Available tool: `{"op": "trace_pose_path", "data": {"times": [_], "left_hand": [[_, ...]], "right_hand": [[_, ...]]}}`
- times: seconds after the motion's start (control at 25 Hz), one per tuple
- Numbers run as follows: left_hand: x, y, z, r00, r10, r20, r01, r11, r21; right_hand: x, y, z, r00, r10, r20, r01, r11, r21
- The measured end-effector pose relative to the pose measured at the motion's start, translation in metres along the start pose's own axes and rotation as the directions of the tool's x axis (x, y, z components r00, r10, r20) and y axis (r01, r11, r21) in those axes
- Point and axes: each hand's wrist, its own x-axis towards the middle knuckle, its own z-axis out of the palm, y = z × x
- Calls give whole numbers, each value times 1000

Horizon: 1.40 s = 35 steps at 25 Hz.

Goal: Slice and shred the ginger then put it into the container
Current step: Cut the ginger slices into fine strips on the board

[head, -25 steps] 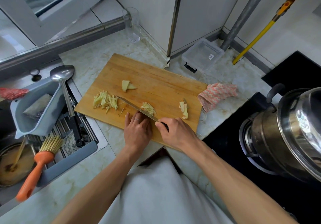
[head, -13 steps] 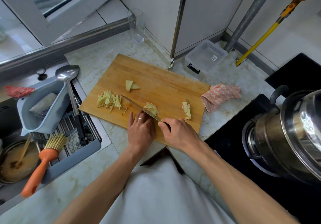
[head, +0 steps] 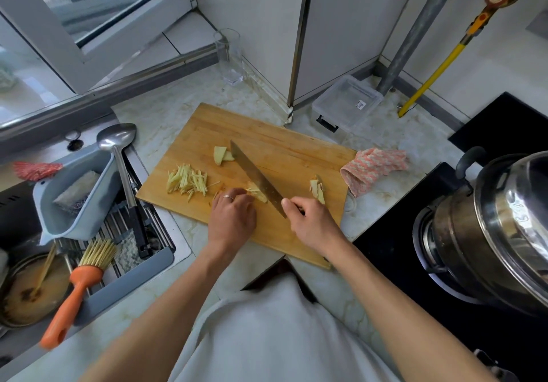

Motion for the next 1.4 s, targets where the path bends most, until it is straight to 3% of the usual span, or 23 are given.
{"op": "trace_pose_path", "data": {"times": [0.08,0.2,0.28,0.4,0.64,0.8,1.04,1.2,1.4], "left_hand": [[23,4,-10,979,2,206,-16,998,66],[59,11,-16,867,78,491,-181,969,166],[72,15,-17,812,117,571,-262,949,177],[78,19,-14,775,83,627,-262,945,198],[74,16,-21,773,54,632,-217,959,184],[71,7,-32,806,15,592,-181,958,222],[76,-26,-67,911,-163,378,192,981,-39],[74,-46,-97,901,-317,297,396,879,-265],[80,-60,-108,866,-375,332,470,837,-280]], "right_hand": [[3,4,-6,995,91,-31,-88,993,83],[4,10,-9,979,199,-54,-190,972,137],[3,10,-9,970,237,-49,-225,958,177],[3,9,-5,962,270,-21,-259,939,227],[6,1,5,968,251,22,-248,938,242],[11,-8,15,969,243,43,-247,941,230],[21,-26,30,974,181,136,-206,958,199],[32,-42,39,981,146,130,-170,964,204],[41,-53,42,982,138,131,-161,969,188]]}}
